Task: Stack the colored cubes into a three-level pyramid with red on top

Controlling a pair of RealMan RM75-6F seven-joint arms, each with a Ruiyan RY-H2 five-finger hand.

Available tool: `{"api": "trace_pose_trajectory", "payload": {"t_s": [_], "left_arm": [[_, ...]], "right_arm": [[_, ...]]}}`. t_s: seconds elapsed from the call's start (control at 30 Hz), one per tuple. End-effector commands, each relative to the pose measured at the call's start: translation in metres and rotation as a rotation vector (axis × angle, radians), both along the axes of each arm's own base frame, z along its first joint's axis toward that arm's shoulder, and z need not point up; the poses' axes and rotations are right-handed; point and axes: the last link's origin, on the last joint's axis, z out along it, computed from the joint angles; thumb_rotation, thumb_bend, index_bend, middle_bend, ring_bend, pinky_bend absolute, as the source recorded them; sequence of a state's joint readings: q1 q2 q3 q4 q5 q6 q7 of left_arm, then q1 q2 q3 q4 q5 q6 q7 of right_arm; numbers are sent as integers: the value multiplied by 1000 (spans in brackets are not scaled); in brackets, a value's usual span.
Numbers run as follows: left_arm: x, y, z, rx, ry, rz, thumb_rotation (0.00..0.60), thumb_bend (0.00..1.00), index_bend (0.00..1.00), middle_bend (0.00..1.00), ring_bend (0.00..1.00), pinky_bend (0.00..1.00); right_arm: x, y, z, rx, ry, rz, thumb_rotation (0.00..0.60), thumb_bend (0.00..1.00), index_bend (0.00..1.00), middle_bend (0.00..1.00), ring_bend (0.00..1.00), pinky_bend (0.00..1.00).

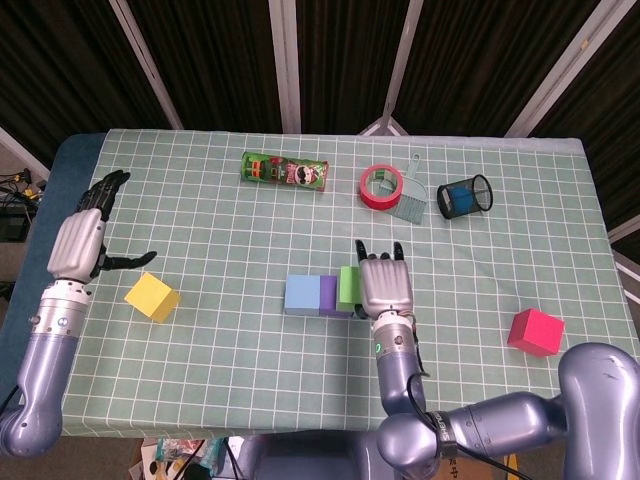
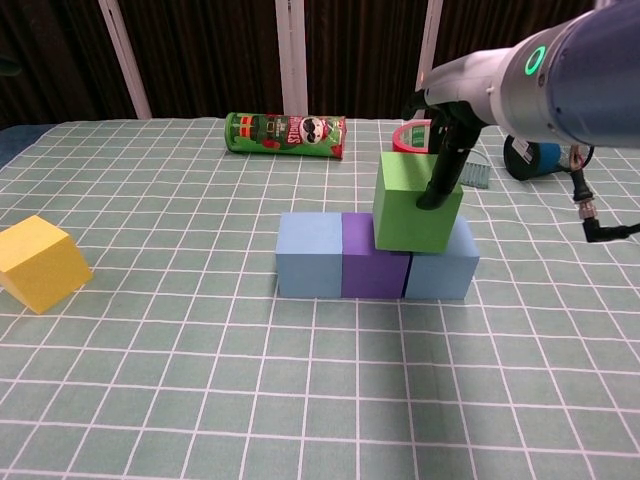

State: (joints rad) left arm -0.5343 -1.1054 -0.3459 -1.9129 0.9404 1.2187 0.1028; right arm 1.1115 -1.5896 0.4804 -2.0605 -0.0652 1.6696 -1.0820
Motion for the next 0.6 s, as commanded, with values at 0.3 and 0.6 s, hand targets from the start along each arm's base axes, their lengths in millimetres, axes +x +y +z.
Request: {"api": "trace_pose_trajectory", "payload": {"t_s": [0.3, 0.6], "left_arm": [[-1, 0, -1, -3, 4, 0, 600, 102, 0, 17, 0, 0], [-1, 0, -2, -5, 7, 0, 600, 101, 0, 17, 0, 0]], "right_arm": [[-2, -3, -1, -9, -2, -12, 600, 270, 0, 428, 256, 0], [-5, -4, -1, -6, -2, -11, 600, 269, 0, 428, 256, 0]]}}
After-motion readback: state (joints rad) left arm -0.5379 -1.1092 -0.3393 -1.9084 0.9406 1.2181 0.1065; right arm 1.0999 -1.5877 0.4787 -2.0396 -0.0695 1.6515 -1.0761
